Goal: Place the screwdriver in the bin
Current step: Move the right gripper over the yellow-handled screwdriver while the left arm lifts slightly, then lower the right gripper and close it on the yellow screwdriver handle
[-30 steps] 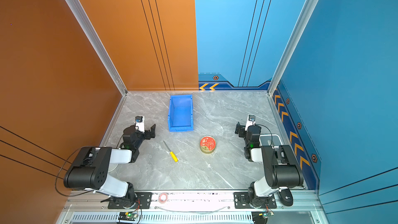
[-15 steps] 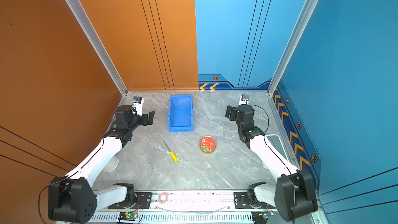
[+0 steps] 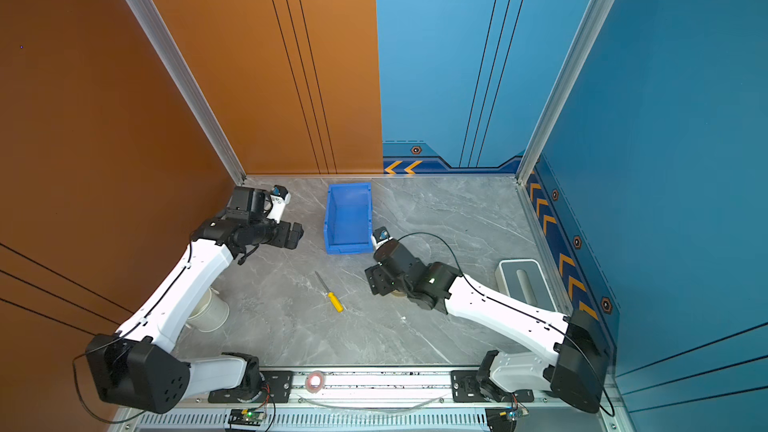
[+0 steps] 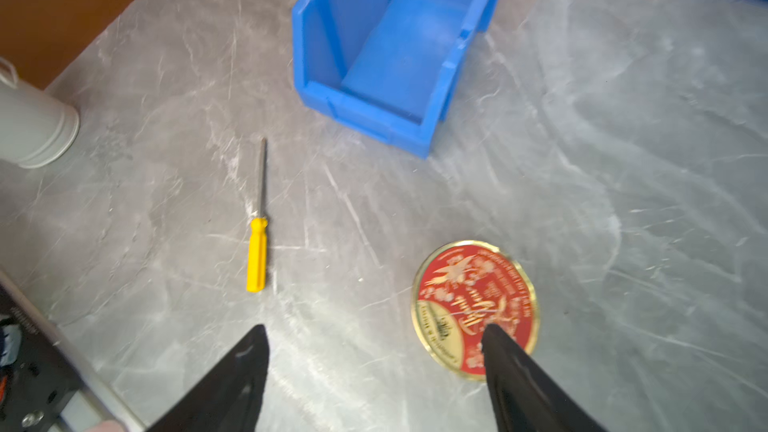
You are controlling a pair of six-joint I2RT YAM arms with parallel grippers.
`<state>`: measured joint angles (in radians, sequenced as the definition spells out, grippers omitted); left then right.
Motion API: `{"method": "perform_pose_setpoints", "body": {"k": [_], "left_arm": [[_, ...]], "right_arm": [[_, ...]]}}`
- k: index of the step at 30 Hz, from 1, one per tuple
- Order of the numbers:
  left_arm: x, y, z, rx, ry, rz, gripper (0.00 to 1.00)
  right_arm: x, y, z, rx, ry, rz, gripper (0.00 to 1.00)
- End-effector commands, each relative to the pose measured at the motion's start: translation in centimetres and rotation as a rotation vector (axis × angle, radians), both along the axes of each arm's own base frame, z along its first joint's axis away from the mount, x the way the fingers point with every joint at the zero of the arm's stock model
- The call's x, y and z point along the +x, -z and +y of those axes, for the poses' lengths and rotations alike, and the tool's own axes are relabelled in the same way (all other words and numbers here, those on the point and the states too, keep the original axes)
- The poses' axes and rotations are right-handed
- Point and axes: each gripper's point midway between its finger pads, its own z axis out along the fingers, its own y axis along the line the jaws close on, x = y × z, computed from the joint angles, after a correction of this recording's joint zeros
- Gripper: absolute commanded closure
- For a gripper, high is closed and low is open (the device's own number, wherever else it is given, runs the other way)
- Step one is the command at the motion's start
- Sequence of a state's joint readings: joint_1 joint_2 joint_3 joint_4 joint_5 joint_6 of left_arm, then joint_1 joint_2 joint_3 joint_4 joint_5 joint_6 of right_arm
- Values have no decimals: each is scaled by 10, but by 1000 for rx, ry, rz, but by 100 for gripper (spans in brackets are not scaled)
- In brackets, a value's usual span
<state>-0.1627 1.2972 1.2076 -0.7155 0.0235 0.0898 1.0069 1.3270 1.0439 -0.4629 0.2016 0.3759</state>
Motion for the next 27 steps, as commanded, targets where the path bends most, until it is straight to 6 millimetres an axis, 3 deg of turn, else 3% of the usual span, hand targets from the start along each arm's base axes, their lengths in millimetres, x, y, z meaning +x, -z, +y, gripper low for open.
{"method": "perform_pose_setpoints", "body": {"k": [1,8,13,20,27], "left_arm": [[-11,-11,1,13,4,14,2],[-15,-20,12,48,-30,-1,2],[-18,-20,16,46,-45,-6,2],[-16,-23,21,36,-73,-11,2],[-14,-26,25,24,-100,-16,2]], "right_arm": [[-19,30,17,-137,-27,59,25],[-43,87,101,-220,-185,180,49],[-45,100,136,-154,-217,233,49],[-34,128,143,-181,-170,273,57],[-22,129,135,-193,-127,252,59]]}}
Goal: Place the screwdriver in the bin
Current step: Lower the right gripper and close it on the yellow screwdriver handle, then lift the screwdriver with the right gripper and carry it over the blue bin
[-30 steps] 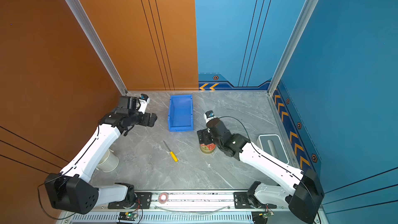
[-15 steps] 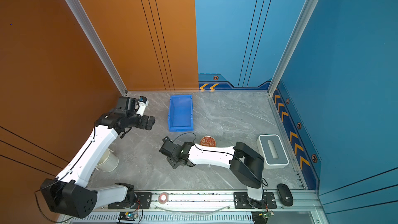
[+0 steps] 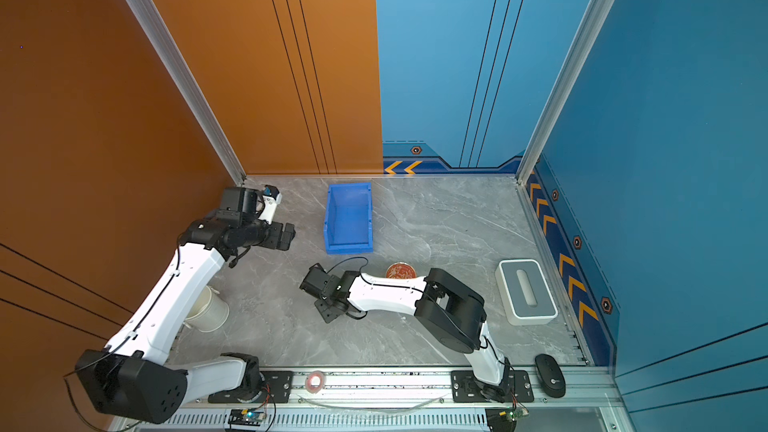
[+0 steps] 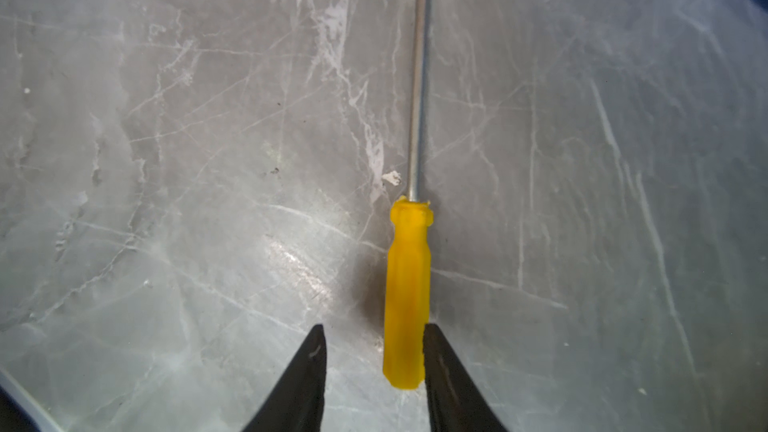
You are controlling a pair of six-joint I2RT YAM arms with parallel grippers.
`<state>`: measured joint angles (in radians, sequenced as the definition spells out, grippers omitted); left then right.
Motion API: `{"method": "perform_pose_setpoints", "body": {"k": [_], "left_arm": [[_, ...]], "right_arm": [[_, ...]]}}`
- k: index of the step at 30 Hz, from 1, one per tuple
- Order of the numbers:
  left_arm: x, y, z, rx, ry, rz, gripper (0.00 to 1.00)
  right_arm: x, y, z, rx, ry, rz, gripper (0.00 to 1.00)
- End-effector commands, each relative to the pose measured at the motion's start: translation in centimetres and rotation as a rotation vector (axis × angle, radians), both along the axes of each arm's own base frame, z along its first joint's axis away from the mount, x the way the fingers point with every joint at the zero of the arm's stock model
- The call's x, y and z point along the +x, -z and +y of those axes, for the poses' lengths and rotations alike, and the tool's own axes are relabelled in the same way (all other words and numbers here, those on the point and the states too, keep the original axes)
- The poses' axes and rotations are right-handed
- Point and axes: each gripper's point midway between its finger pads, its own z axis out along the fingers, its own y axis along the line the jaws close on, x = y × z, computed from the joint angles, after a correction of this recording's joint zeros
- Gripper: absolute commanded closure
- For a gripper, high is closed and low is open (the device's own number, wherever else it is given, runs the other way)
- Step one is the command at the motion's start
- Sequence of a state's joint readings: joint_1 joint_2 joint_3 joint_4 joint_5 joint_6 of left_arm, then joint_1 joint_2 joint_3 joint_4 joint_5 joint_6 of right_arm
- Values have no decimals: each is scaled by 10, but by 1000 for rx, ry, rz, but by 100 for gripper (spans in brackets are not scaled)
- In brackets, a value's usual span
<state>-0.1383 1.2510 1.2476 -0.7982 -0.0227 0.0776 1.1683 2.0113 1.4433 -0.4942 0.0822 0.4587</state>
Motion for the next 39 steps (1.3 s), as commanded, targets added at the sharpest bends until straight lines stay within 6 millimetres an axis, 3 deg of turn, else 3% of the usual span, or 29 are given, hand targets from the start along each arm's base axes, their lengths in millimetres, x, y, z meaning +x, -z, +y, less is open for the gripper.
{"method": "perform_pose_setpoints", "body": {"k": [1,9,17,21,27,37,39], "left_arm": [[-2,-8,7,-7,-38,-9,2],[-1,-6,7,-24,-42,-1,2],[-2,-6,5,-45,-36,1,2],[-1,-6,5,-49,-37,3,2],[-1,-6,6,-51,-41,2,2],[-2,-6,11,-27,-52,-3,2],[-1,-8,15,-6,-60,-9,2]], "right_arm": [[6,-7,2,7,23,-23,58],[14,0,3,-4,29,-19,58],[17,26,-1,-53,48,-2,60],[17,29,-1,-62,51,-4,64],[16,33,-3,-70,48,5,78],[20,21,-9,-76,28,-40,91],[20,2,-9,-43,19,-56,91]]}}
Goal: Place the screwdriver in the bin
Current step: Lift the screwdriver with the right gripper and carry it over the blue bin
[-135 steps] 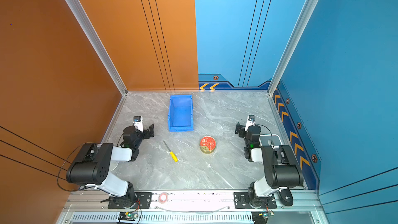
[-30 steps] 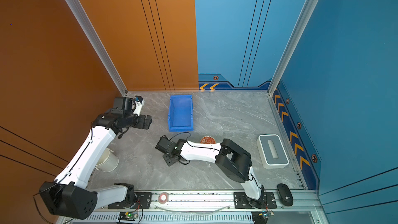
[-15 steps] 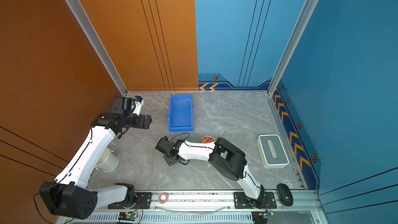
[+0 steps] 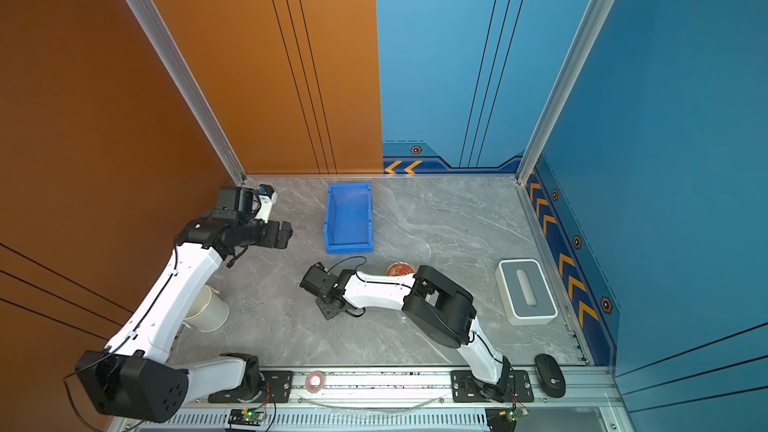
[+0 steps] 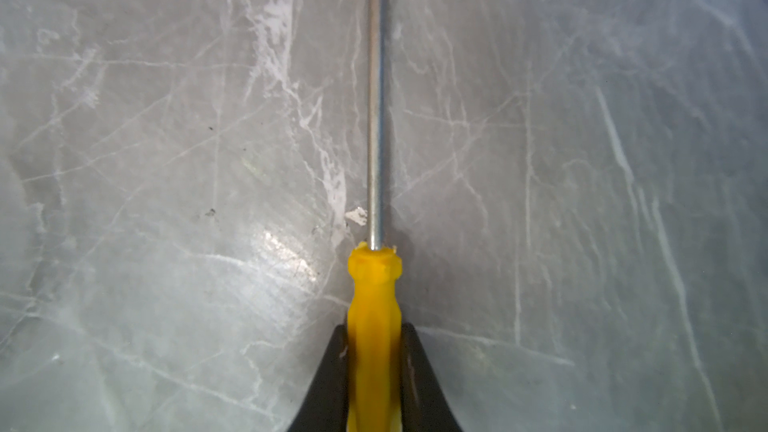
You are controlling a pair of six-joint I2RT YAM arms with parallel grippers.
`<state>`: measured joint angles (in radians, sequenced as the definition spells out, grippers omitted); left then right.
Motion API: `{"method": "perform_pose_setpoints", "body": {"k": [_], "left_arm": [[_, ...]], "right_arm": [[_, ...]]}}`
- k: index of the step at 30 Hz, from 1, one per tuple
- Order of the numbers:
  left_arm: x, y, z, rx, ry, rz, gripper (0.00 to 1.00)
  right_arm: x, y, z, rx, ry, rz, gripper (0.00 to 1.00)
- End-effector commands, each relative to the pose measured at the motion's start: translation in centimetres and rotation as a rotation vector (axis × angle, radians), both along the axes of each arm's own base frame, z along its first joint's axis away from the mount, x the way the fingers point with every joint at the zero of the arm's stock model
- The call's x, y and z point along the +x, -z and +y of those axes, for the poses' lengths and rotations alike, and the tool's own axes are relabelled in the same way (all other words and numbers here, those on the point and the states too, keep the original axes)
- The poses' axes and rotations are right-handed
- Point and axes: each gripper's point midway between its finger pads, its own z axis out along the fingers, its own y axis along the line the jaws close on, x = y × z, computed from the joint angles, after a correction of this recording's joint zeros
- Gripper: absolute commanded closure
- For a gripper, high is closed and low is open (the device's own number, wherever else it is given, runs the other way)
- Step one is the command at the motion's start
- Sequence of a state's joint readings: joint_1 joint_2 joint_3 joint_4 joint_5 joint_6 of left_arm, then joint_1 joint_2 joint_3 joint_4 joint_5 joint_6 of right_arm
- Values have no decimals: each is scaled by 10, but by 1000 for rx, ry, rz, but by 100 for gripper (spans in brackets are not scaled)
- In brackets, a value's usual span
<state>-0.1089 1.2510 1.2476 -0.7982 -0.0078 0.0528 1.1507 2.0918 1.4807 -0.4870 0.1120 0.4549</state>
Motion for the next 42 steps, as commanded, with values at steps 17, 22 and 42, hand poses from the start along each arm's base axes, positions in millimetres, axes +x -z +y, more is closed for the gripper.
{"method": "perform_pose_setpoints", "body": {"k": [17,22,42], "left_arm": [[-3,-19,29,9,-95,-43,2],[-6,-23,22,-35,-76,-54,2],[-26,-27,-1,-135,26,-79,2]], "right_arm": [[21,-120,-71,45,18,-89,92],[51,-146,-80,99,94,-122,92],[193,-132,-37,63,241,-292,91]]}}
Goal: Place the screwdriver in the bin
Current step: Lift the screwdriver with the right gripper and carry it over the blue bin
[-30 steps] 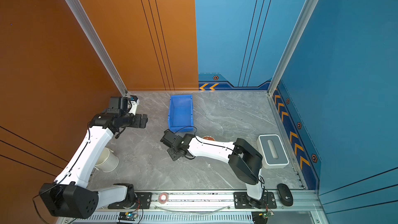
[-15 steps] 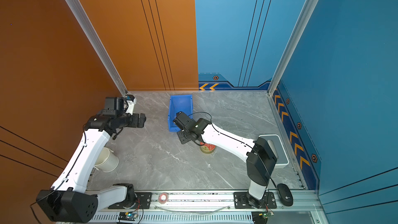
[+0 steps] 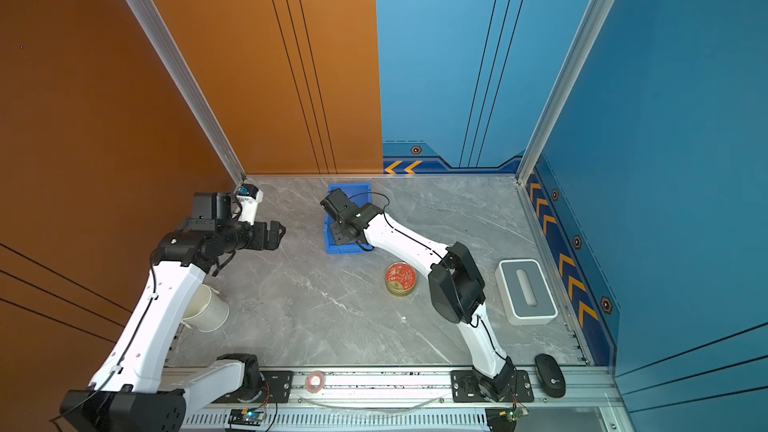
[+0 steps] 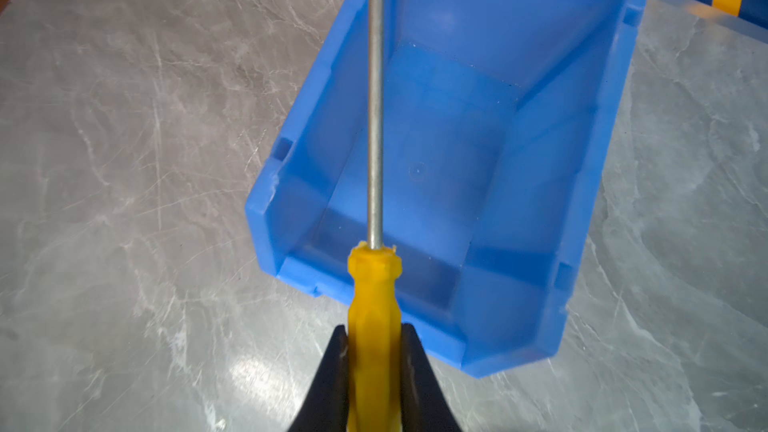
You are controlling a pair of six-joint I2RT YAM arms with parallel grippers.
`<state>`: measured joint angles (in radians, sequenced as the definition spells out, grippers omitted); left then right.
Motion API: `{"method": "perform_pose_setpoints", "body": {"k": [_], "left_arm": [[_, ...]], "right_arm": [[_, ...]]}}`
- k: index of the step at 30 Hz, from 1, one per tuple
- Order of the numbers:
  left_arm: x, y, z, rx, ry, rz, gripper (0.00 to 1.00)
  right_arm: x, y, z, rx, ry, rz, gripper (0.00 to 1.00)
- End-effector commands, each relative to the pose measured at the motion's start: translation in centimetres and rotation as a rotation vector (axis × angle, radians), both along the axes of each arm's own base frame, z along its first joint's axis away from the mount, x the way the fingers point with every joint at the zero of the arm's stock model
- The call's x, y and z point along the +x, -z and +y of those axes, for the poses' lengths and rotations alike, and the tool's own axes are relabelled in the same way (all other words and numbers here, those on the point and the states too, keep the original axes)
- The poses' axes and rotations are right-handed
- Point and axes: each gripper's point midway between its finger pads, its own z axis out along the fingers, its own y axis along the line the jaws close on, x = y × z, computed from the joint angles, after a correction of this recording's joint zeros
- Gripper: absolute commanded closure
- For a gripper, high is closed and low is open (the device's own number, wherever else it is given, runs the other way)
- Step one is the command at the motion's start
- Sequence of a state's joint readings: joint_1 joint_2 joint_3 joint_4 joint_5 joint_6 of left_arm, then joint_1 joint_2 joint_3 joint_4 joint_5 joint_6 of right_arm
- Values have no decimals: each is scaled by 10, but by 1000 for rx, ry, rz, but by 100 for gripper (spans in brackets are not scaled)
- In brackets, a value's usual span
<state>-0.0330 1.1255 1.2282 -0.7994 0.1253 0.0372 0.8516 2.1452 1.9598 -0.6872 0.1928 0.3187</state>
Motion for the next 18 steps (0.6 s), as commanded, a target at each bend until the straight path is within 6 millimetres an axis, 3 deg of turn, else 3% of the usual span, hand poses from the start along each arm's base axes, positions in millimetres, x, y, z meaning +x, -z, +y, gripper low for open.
{"method": "perform_pose_setpoints", "body": {"k": [1,18], "left_arm": [[-7,4,-4,-17,27,16,2],[-4,10,-6,-28,26,38,2]], "right_arm": [[20,-2,0,-40,32,-67,91],[49,55,6,-50,48,6,88]]}}
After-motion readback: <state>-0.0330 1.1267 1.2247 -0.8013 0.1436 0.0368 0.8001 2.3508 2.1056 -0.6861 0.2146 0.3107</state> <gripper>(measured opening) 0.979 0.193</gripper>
